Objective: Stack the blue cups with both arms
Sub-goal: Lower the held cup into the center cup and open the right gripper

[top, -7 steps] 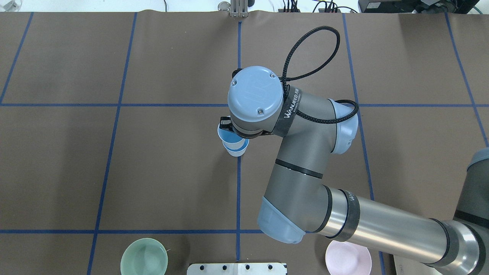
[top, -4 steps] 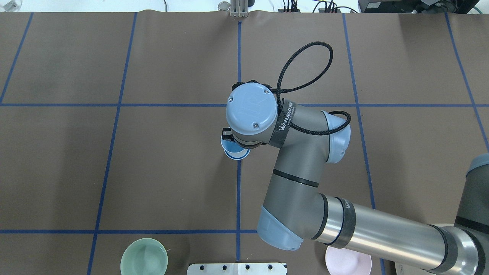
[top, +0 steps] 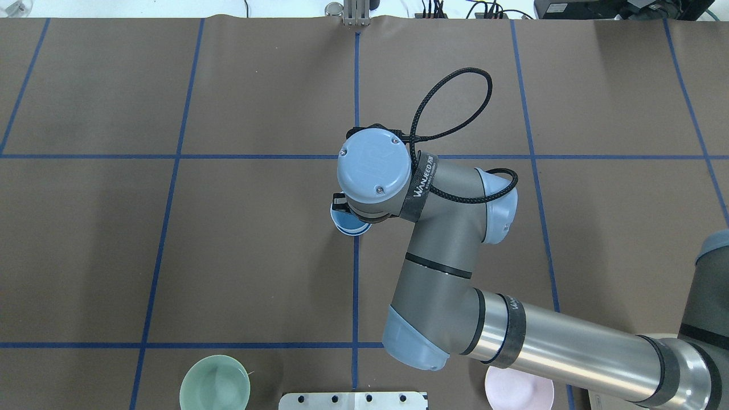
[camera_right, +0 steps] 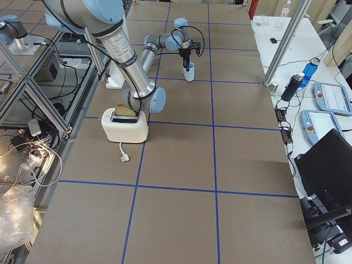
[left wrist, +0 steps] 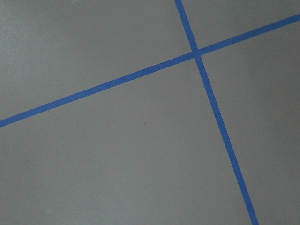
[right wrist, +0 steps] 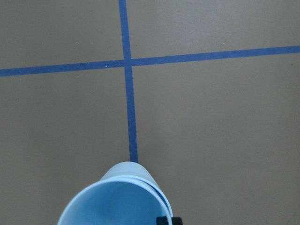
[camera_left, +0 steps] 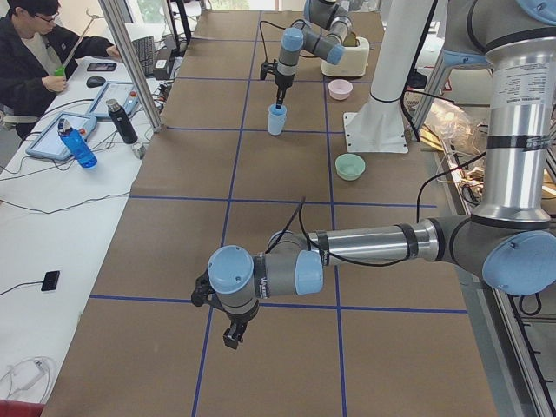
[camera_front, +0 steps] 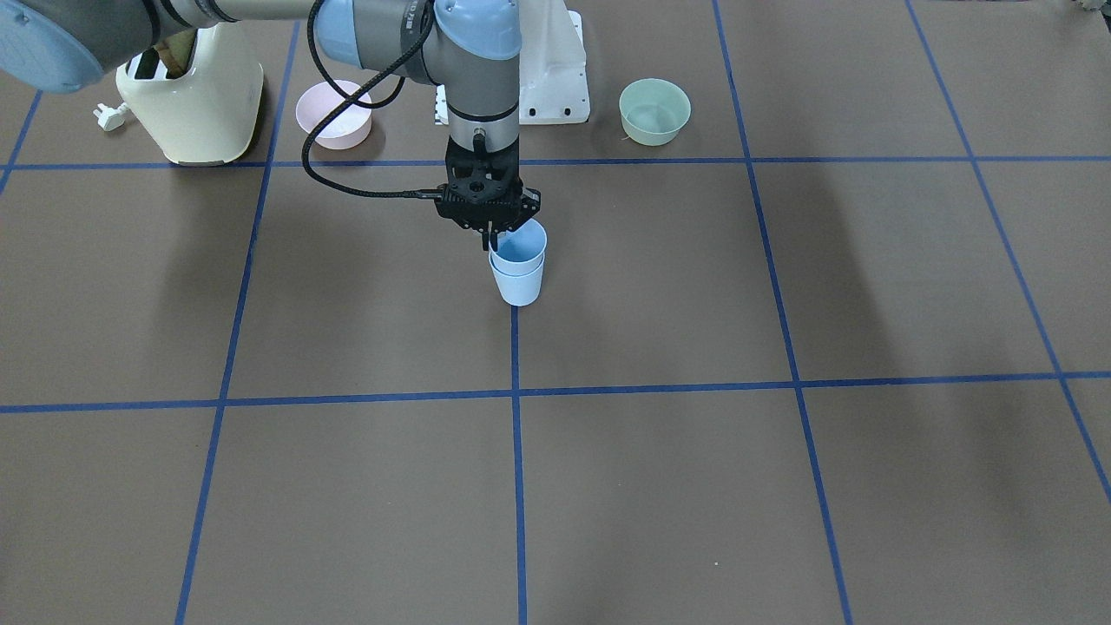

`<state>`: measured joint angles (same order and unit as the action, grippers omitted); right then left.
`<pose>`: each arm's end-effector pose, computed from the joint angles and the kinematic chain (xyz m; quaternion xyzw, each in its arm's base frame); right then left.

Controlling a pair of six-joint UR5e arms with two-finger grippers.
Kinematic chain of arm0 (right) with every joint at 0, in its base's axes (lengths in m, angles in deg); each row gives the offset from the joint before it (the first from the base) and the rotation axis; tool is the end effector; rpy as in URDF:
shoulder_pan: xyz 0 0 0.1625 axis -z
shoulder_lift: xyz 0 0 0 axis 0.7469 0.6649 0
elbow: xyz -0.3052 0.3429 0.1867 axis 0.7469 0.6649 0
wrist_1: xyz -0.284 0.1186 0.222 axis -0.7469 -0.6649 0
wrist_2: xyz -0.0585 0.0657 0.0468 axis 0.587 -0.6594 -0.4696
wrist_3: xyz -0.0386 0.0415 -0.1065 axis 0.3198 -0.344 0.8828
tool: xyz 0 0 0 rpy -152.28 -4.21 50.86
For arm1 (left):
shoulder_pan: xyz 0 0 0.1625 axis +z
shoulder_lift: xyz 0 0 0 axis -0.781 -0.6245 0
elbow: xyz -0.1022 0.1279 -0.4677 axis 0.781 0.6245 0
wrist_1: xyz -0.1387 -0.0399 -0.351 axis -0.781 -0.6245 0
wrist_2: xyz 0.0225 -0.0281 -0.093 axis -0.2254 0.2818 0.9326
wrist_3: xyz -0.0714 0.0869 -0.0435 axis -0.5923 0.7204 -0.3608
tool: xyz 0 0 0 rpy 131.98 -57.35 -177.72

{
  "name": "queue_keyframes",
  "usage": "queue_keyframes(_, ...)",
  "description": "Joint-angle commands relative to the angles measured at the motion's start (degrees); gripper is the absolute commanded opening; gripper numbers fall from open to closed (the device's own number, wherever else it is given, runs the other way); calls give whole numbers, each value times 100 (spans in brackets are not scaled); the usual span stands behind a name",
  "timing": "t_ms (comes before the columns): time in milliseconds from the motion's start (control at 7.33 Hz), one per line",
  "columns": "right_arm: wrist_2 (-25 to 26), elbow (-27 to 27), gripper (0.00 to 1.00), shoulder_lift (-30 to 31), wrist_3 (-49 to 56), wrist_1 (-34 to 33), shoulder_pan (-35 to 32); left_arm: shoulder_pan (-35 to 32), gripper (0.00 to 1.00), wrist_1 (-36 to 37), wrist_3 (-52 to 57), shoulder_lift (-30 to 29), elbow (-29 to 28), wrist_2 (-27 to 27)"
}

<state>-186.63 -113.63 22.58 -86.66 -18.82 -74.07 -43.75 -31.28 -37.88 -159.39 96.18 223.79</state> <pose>-0.6008 -0.4208 0.2460 0.0710 -0.3734 0.0757 0.9218 -0.0872 -0.4293 0.7849 0.0692 0.3737 0.1567 0.9116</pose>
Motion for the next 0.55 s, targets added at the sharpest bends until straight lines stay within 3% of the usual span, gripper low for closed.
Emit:
queue_keyframes(0, 61, 32, 99, 38, 11, 219, -9, 0, 99, -8, 0, 0, 0, 4)
queue_keyframes(136, 105, -3, 100, 20, 29, 210, -36, 0, 99, 0, 0, 0, -9, 4)
queue_keyframes(409, -435, -56, 100, 11, 177, 210, -490, 0, 99, 1, 0, 0, 26, 4)
